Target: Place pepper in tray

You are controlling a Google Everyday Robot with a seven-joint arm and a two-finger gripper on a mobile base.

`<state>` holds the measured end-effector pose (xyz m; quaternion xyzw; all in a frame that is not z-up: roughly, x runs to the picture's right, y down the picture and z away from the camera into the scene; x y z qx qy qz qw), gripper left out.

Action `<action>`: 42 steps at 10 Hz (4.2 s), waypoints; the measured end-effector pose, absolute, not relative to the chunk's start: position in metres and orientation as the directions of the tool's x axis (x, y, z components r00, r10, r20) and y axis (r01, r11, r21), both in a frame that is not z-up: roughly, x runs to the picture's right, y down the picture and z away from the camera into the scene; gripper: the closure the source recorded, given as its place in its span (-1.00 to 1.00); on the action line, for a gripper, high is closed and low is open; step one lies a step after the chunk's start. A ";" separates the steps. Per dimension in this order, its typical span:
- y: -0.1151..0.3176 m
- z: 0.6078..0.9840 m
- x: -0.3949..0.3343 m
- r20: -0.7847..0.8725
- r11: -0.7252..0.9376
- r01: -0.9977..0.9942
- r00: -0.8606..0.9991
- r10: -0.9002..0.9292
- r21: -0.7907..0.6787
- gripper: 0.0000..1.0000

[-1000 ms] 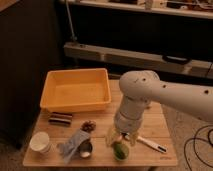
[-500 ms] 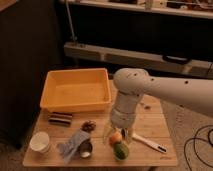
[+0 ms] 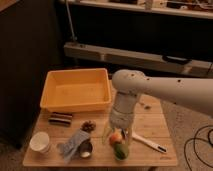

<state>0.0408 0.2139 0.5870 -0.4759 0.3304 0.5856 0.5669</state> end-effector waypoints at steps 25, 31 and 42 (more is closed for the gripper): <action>0.219 0.607 0.055 -0.933 -0.137 -0.977 0.110 0.343 -0.165 -0.30; 0.220 0.618 0.060 -0.938 -0.146 -0.973 0.125 0.325 -0.180 -0.30; 0.236 0.661 0.054 -0.952 -0.215 -0.953 0.151 0.266 -0.211 -0.30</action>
